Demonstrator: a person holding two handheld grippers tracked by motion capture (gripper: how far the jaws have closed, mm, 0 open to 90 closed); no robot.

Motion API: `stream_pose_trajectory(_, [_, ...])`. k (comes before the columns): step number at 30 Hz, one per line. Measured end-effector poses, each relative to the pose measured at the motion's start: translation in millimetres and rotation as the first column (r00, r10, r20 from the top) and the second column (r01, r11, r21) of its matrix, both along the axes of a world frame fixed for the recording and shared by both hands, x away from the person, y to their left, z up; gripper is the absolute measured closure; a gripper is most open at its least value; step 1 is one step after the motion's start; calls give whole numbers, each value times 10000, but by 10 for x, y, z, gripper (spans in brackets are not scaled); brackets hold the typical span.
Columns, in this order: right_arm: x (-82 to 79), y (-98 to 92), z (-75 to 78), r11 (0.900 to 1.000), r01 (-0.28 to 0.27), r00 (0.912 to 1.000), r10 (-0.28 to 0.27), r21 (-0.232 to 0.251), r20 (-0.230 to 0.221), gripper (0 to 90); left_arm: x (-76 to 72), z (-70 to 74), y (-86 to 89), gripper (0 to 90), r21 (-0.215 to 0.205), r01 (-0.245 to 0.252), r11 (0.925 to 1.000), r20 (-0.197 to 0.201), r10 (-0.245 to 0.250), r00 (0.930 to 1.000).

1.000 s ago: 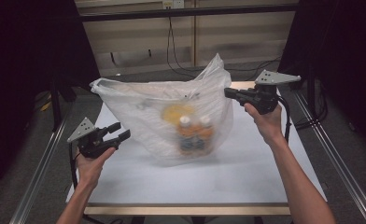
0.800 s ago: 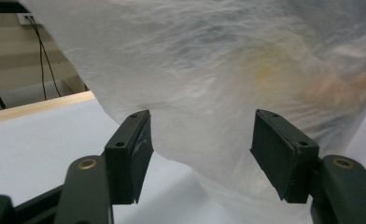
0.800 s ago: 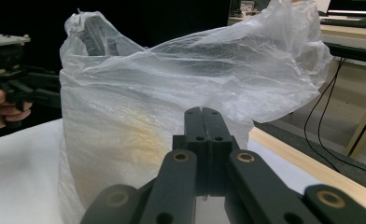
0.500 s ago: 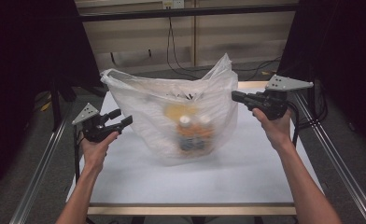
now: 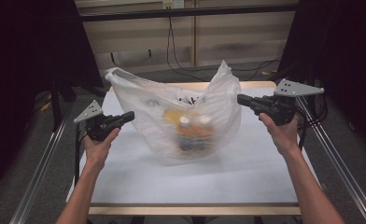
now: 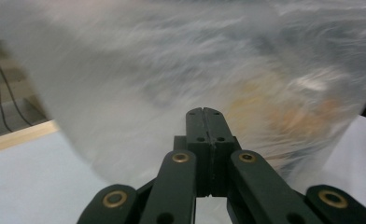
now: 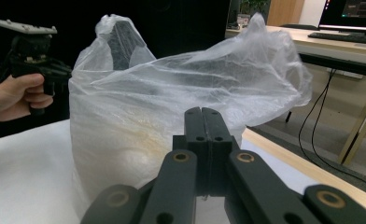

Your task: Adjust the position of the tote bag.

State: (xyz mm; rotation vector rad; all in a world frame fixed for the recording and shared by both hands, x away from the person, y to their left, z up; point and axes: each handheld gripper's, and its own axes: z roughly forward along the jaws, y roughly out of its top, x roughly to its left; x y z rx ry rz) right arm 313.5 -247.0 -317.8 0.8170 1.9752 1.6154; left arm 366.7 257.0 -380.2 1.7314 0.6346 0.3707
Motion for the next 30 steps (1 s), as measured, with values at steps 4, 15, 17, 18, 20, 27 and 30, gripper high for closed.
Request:
stream_pose_trajectory(4, [-49, -42, -82, 9998, 134, 9997, -137, -143, -185, 900, -113, 61, 7, 900, 276, 94, 9996, 310, -102, 9995])
stream_pose_trajectory(15, [-278, -182, -188, 9994, 320, 9993, -323, -148, -192, 900, -9, 14, 203, 311, -220, -939, 9953, -230, 934, 9954])
stream_pose_trajectory(17, [-288, -188, -211, 9995, 308, 9993, -310, -122, -203, 900, 32, 13, 161, 241, -129, -770, 9969, -146, 768, 9969])
stream_pose_trajectory(18, [-285, -184, -219, 9994, 321, 9992, -324, -130, -221, 900, 42, 24, 140, 235, -38, -825, 9966, -23, 825, 9966])
stream_pose_trajectory(20, [-282, -176, -225, 9993, 331, 9991, -336, -179, -272, 900, 65, 34, 120, 232, -139, -952, 9954, -98, 951, 9954])
stream_pose_trajectory(27, [-303, -122, -240, 9992, 112, 9992, -126, -385, -371, 900, 134, -5, 112, 780, -444, -243, 9987, -377, 226, 9990])
stream_pose_trajectory(30, [-332, -99, -267, 9977, 14, 9989, -46, -673, -469, 900, 77, -10, 62, 900, -16, 65, 10000, -260, -65, 9996])
